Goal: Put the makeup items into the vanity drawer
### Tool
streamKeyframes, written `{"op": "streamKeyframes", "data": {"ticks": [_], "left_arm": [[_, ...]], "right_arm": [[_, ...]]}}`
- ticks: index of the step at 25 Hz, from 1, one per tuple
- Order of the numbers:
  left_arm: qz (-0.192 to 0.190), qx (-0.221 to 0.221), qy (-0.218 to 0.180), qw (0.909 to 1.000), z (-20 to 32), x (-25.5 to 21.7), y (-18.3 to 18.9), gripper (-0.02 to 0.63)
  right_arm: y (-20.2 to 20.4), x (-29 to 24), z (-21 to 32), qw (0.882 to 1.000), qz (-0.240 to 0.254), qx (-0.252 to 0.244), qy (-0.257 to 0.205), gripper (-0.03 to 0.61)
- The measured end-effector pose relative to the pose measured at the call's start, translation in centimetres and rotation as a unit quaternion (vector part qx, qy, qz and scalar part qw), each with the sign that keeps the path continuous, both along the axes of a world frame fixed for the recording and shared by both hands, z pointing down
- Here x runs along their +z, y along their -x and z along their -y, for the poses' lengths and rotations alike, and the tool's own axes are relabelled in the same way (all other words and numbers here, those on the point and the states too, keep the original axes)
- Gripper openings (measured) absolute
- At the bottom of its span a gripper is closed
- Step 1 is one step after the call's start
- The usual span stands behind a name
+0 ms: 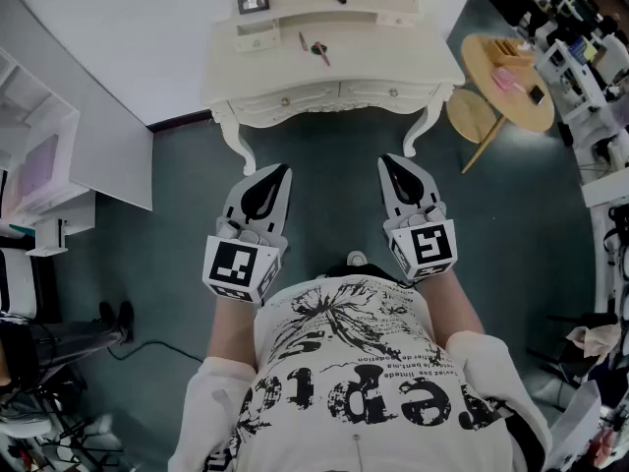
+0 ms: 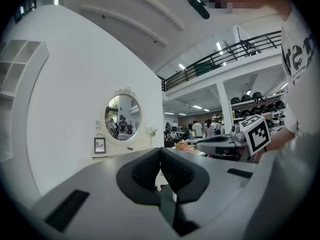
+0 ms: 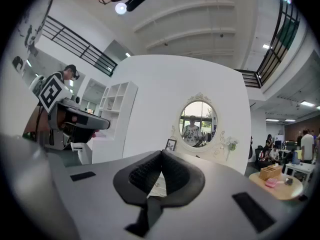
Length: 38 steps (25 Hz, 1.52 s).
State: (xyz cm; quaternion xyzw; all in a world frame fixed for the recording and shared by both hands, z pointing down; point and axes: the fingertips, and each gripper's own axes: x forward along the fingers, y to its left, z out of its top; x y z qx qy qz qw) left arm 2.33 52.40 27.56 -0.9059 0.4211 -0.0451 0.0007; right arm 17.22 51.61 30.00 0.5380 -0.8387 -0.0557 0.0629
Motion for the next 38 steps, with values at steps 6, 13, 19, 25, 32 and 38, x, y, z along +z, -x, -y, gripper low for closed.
{"op": "streamKeyframes", "data": {"ticks": [6, 13, 19, 25, 32, 38], "left_arm": [[-0.007, -0.001, -0.003, 1.0, 0.4, -0.1, 1.2, 0.014], [-0.016, 0.005, -0.004, 0.9998, 1.0, 0.1, 1.8, 0.014], [-0.023, 0.003, 0.002, 0.9997, 2.8, 0.7, 2.6, 0.014], [-0.027, -0.013, 0.012, 0.9995, 6.0, 1.9, 3.1, 0.014], [-0.015, -0.037, 0.022, 0.999, 14.5, 3.5, 1.5, 0.014], [-0.001, -0.065, 0.031, 0.9974, 25.4, 3.5, -1.2, 0.014]], "right_arm": [[1.0, -0.2, 0.2, 1.0, -0.002, -0.002, 0.0, 0.012], [2.0, 0.1, 0.8, 1.0, 0.004, -0.005, 0.003, 0.012], [2.9, 0.1, 3.5, 0.999, 0.036, -0.011, 0.018, 0.332], [2.0, 1.3, 8.3, 0.999, 0.03, -0.003, 0.039, 0.408], [0.4, 3.7, 17.5, 0.997, 0.033, -0.025, 0.059, 0.408], [-1.9, 4.4, 29.9, 0.994, 0.038, -0.054, 0.082, 0.408]]}}
